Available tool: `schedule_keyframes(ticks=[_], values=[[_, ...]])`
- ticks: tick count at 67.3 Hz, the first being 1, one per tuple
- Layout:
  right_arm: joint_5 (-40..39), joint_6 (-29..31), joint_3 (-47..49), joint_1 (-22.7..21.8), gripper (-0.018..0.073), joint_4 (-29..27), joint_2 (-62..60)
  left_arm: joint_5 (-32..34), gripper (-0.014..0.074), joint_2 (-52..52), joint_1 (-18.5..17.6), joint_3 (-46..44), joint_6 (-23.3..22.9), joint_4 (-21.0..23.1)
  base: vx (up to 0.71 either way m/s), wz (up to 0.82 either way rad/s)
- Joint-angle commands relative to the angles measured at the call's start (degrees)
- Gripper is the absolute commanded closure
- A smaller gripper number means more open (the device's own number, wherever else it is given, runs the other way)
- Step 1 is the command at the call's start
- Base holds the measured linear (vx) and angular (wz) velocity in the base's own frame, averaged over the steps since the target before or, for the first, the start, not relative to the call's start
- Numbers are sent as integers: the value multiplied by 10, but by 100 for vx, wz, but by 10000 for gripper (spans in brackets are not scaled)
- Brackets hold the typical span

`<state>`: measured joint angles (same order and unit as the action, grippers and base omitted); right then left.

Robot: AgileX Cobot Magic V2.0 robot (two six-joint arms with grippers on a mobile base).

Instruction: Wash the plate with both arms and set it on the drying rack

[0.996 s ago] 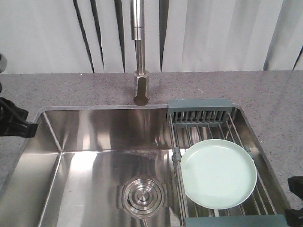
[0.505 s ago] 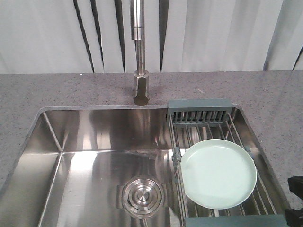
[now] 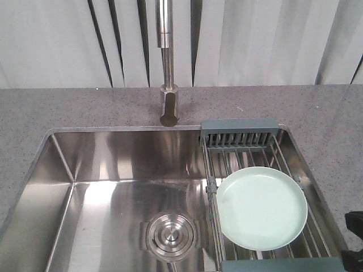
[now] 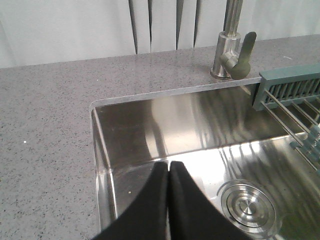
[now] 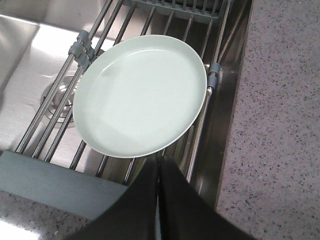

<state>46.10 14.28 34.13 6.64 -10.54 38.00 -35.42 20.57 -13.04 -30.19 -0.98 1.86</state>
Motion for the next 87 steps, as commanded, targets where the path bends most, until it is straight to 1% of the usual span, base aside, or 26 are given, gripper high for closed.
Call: schedule_keyframes(ticks=[1,7,12,16,25,36,41,51,54,87], values=[[-28,4,14,0,568,-5,0,47,603,4,1,-14,-6,2,0,0],[-28,4,14,0,568,-5,0,48,603,4,1,-14,-5,-2,0,0],[-29,4,14,0,568,-5,0,55,603,-13,3,-5,-4,-43,0,0],[-29,4,14,0,568,-6,0,65,603,-31,18,14,-4,-45,0,0],[-27,4,14,0,568,-7,0,138,603,-87,69,96,-6,-43,0,0],[-27,4,14,0,568,-7,0,237,603,-158,110,202,-7,-34,0,0],[-27,4,14,0,568,-7,0,280,603,-179,122,241,-7,-24,0,0],[-27,4,14,0,568,-7,0,354,603,-215,124,304,-7,-24,0,0],[-27,4,14,0,568,-7,0,344,603,-222,124,302,-7,-24,0,0],[-27,4,14,0,568,-7,0,338,603,-221,127,300,-6,-24,0,0]])
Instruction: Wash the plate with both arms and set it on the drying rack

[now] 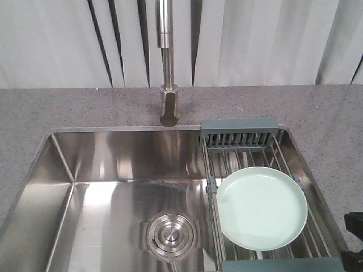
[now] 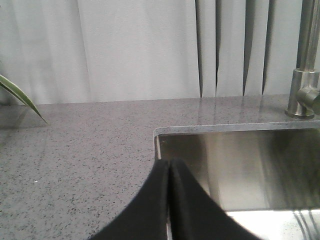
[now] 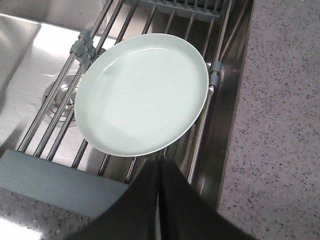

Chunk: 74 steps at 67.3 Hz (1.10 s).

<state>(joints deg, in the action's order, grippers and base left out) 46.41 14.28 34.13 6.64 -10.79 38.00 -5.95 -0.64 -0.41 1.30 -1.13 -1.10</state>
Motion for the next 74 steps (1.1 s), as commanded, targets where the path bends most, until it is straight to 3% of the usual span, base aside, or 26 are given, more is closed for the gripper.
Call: schedule_keyframes(ticks=[1,53,60,66,74], values=[[-30,4,14,0,568,-5,0,43,603,-9,1,-15,-5,6,0,0],[-31,5,13,0,568,-1,-29,44,603,-9,1,-15,-5,6,0,0],[-100,22,-13,-1,568,0,-66,44,603,-9,1,-15,-5,6,0,0],[-207,58,-75,-2,568,0,-115,44,603,-9,1,-15,-5,6,0,0],[-343,62,-163,-21,568,-5,-184,44,603,-9,1,-15,-5,6,0,0]])
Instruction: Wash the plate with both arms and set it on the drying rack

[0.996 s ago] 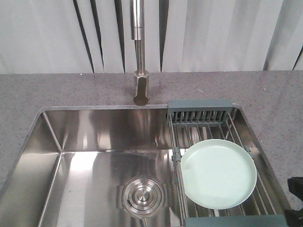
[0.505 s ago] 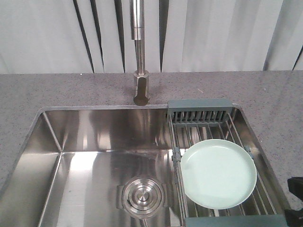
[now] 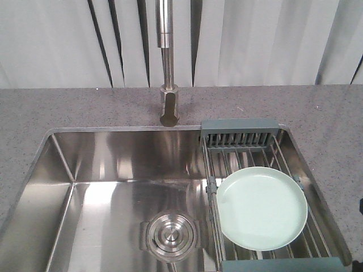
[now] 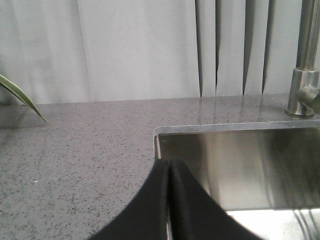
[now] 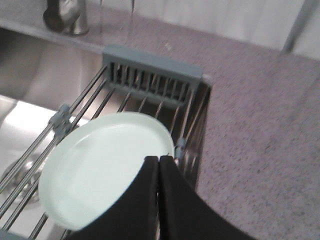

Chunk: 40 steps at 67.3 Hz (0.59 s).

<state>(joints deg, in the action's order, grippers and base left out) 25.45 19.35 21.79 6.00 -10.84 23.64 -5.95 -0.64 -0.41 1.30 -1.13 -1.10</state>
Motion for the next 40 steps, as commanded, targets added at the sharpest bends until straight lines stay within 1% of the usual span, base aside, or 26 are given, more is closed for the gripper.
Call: schedule_keyframes(ticks=[1,7,15,21,24,26,40], values=[[-145,11,-49,-17,568,-4,-49,44,603,-9,1,-15,-5,6,0,0],[-219,9,-110,-35,568,-8,-108,44,603,-9,1,-15,-5,6,0,0],[-275,6,-179,-51,568,-10,-180,44,603,-9,1,-15,-5,6,0,0],[-307,6,-223,-51,568,-10,-229,44,603,-9,1,-15,-5,6,0,0],[-315,3,-238,-51,568,-10,-249,44,603,-9,1,-15,-5,6,0,0],[-300,-1,-236,-51,568,-11,-248,44,603,-7,1,-15,-5,6,0,0],[-299,4,-236,-51,568,-3,-246,44,603,-8,1,-15,-5,6,0,0]])
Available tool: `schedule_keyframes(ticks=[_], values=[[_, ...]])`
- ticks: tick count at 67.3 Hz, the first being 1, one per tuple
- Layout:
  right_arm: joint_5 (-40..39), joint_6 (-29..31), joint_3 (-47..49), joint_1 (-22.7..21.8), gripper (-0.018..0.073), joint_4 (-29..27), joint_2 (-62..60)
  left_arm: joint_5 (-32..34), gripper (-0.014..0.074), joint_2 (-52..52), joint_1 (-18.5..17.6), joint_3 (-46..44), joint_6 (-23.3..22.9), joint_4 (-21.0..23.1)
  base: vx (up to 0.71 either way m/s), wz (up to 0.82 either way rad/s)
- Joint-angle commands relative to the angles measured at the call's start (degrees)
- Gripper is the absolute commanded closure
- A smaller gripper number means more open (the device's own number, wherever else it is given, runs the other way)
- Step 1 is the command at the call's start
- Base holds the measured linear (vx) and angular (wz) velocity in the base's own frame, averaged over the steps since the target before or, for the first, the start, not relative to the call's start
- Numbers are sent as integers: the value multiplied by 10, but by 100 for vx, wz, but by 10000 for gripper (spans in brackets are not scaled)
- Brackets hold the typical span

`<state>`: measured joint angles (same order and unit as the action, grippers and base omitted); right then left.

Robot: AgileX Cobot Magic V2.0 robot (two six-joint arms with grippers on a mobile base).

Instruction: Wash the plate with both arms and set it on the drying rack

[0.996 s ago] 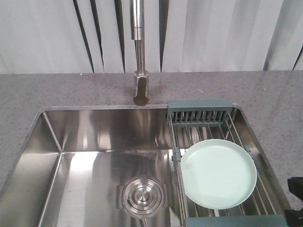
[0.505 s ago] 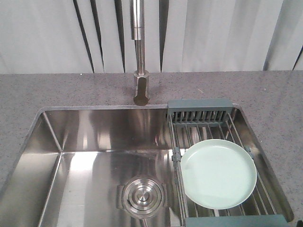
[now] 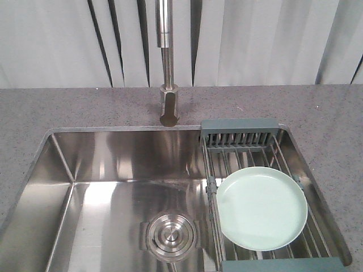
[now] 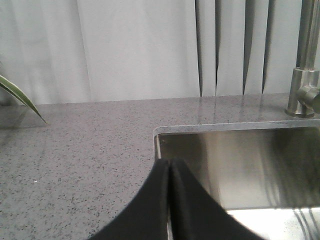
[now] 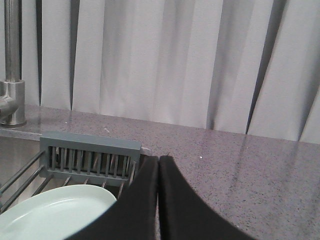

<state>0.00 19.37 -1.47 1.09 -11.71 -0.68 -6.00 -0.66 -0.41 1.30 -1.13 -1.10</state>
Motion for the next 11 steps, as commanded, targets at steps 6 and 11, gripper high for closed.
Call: schedule_keyframes(ticks=[6,11], values=[[-45,4,-4,-2,568,6,-2,44,603,-8,1,-15,-5,6,0,0],[-45,-10,-4,-2,568,4,-2,44,603,-8,1,-15,-5,6,0,0]])
